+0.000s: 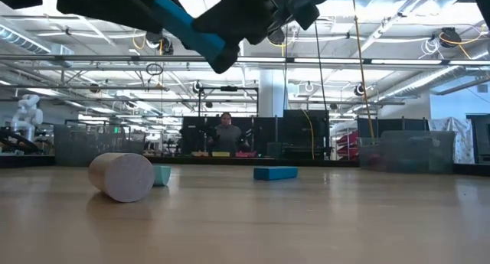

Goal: Sort blocks by size
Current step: Put the blue rectangular block into the left black bin

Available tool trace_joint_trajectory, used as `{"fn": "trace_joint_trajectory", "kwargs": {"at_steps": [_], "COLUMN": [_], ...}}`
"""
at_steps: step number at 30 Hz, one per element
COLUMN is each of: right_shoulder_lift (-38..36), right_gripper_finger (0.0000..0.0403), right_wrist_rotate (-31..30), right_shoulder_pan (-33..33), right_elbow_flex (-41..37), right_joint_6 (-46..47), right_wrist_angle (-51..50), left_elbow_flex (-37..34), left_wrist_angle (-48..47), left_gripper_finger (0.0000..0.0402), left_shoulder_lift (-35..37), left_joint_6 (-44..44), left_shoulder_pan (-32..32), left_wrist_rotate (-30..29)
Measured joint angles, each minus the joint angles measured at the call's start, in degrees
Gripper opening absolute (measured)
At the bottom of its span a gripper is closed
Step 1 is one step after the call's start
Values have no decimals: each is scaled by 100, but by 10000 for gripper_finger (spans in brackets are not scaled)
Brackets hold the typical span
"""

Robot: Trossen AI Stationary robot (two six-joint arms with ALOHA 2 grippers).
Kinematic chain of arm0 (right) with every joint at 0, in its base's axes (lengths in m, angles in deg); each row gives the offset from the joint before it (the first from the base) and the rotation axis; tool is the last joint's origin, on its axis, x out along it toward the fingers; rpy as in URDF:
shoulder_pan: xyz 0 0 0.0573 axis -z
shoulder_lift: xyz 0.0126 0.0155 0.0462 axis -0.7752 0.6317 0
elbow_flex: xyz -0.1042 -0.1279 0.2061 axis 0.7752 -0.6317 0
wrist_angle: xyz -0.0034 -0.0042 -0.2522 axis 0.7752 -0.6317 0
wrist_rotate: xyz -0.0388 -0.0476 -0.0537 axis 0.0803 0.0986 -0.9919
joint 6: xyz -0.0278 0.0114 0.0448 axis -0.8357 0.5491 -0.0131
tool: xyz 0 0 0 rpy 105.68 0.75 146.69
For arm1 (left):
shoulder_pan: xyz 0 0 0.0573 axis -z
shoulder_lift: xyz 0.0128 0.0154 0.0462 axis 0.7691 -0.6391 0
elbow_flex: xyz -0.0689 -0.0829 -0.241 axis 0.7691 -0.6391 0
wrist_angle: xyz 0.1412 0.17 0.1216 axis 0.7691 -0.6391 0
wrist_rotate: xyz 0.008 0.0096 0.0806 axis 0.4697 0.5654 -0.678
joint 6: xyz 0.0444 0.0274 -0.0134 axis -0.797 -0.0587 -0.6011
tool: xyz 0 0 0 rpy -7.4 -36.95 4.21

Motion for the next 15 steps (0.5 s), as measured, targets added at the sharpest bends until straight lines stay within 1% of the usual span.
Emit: {"fn": "trace_joint_trajectory", "kwargs": {"at_steps": [3, 6, 8, 12, 15], "right_shoulder_lift": [0, -2, -2, -2, -2], "right_gripper_finger": [91, 91, 91, 91, 91], "right_wrist_rotate": [2, 2, 10, 22, 36], "right_shoulder_pan": [2, 4, 2, 0, 2], "right_elbow_flex": [5, 11, 11, 11, 9], "right_joint_6": [0, 0, 0, 10, 38], "right_wrist_angle": [142, 234, 231, 216, 199], "left_elbow_flex": [0, 0, 0, 0, 0], "left_wrist_angle": [183, 364, 444, 410, 388], "left_gripper_finger": [219, 180, 152, 102, 79], "left_shoulder_lift": [0, 0, 0, 0, 0], "left_joint_6": [-58, -279, -318, -320, -354], "left_shoulder_pan": [0, 0, 0, -10, -29], "left_wrist_rotate": [79, 151, 248, 261, 223]}}
